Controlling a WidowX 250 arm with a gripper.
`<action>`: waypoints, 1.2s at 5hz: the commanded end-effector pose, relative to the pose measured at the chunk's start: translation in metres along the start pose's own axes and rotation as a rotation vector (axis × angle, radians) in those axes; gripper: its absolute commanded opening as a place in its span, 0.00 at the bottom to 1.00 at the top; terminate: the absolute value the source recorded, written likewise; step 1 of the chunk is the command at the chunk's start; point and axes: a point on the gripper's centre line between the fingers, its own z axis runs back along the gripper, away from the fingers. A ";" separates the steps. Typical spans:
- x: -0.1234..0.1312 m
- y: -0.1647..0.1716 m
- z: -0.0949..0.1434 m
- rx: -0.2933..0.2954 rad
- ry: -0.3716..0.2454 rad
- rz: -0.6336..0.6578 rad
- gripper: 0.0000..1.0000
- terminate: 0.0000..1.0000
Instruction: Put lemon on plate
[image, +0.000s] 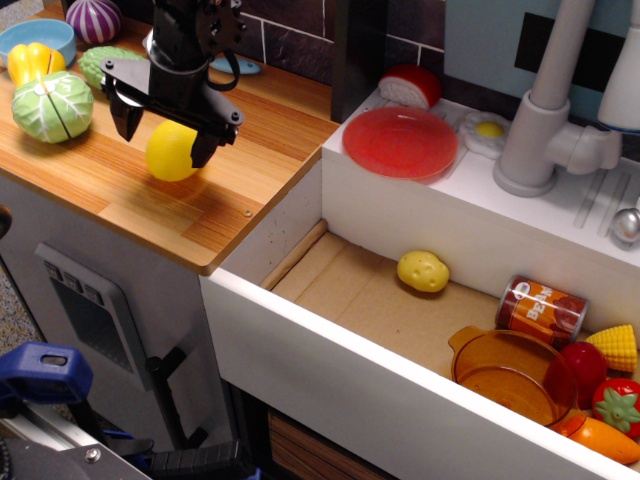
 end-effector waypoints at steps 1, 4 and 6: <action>0.010 0.007 -0.012 -0.047 -0.043 0.005 1.00 0.00; 0.029 0.001 -0.035 -0.098 -0.022 -0.030 1.00 0.00; 0.017 -0.021 0.000 -0.088 -0.021 -0.312 0.00 0.00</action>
